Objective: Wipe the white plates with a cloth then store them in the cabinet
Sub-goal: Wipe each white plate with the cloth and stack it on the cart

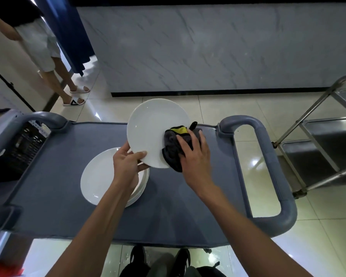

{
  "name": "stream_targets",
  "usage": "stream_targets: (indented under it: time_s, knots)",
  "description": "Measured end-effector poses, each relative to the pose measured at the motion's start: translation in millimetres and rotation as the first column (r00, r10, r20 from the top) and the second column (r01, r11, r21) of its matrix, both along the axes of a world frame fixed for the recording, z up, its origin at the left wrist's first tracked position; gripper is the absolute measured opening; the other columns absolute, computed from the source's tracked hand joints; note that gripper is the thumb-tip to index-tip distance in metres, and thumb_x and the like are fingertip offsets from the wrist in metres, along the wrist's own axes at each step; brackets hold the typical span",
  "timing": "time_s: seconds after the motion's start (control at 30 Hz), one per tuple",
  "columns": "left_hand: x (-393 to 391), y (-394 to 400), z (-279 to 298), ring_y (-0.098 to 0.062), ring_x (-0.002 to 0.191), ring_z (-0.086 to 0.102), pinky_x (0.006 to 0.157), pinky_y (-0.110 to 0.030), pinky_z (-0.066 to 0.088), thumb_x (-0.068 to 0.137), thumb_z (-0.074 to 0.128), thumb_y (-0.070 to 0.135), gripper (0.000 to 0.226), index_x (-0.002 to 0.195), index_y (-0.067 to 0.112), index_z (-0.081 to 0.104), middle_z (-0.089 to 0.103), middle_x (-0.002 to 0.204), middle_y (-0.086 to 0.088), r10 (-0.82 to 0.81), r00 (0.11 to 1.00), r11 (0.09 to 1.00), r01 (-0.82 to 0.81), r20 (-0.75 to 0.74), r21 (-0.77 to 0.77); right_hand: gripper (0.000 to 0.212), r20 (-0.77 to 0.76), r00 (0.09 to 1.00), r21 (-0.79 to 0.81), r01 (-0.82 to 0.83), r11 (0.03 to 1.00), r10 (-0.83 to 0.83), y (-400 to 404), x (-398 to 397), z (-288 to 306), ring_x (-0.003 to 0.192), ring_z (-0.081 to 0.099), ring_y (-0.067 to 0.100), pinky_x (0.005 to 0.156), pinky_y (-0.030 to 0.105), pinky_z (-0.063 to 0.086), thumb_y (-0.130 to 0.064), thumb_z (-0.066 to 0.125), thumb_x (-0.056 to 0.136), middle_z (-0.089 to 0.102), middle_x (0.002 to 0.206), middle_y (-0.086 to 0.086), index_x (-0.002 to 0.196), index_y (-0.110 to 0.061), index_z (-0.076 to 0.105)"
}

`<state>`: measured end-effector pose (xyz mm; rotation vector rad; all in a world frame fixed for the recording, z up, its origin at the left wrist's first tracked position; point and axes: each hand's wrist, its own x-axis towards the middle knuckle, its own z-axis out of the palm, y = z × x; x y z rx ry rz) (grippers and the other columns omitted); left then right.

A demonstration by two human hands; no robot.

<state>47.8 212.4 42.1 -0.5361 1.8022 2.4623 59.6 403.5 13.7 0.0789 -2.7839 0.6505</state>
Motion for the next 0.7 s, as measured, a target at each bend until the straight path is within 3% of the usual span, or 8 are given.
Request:
stream_targets:
  time_s: [0.17, 0.33, 0.7]
  knots:
    - [2.7, 3.2, -0.5, -0.031, 0.082, 0.070, 0.066, -0.042, 0.061, 0.086, 0.057, -0.013, 0.042, 0.116, 0.014, 0.069, 0.075, 0.094, -0.010, 0.006, 1.000, 1.000, -0.006, -0.001, 0.017, 0.052, -0.011, 0.997, -0.059, -0.077, 0.995, 0.076, -27.1, 22.0, -12.0, 0.152, 0.016, 0.036, 0.115, 0.056, 0.031, -0.016, 0.057, 0.099, 0.032, 0.160, 0.011, 0.149, -0.025, 0.046]
    - [5.4, -3.9, -3.8, -0.031, 0.082, 0.071, 0.065, -0.042, 0.061, 0.086, 0.058, -0.011, 0.040, 0.115, 0.014, 0.070, 0.075, 0.099, -0.015, 0.027, 1.000, 0.999, -0.028, 0.014, 0.029, 0.051, -0.076, 0.979, 0.006, -0.189, 0.982, 0.189, -21.7, 27.4, -16.2, 0.151, 0.020, 0.037, 0.116, 0.055, 0.030, -0.017, 0.056, 0.098, 0.033, 0.160, 0.011, 0.148, -0.024, 0.048]
    - [4.9, -10.0, -4.2, -0.029, 0.076, 0.071, 0.064, -0.044, 0.062, 0.086, 0.060, -0.012, 0.034, 0.105, 0.014, 0.070, 0.077, 0.088, -0.005, -0.076, 0.996, 0.991, 0.081, 0.053, -0.108, 0.055, -0.086, 0.996, 0.048, 0.002, 0.999, 0.002, 8.7, -18.3, 0.7, 0.151, 0.016, 0.038, 0.119, 0.055, 0.025, -0.014, 0.059, 0.098, 0.029, 0.161, 0.012, 0.150, -0.021, 0.044]
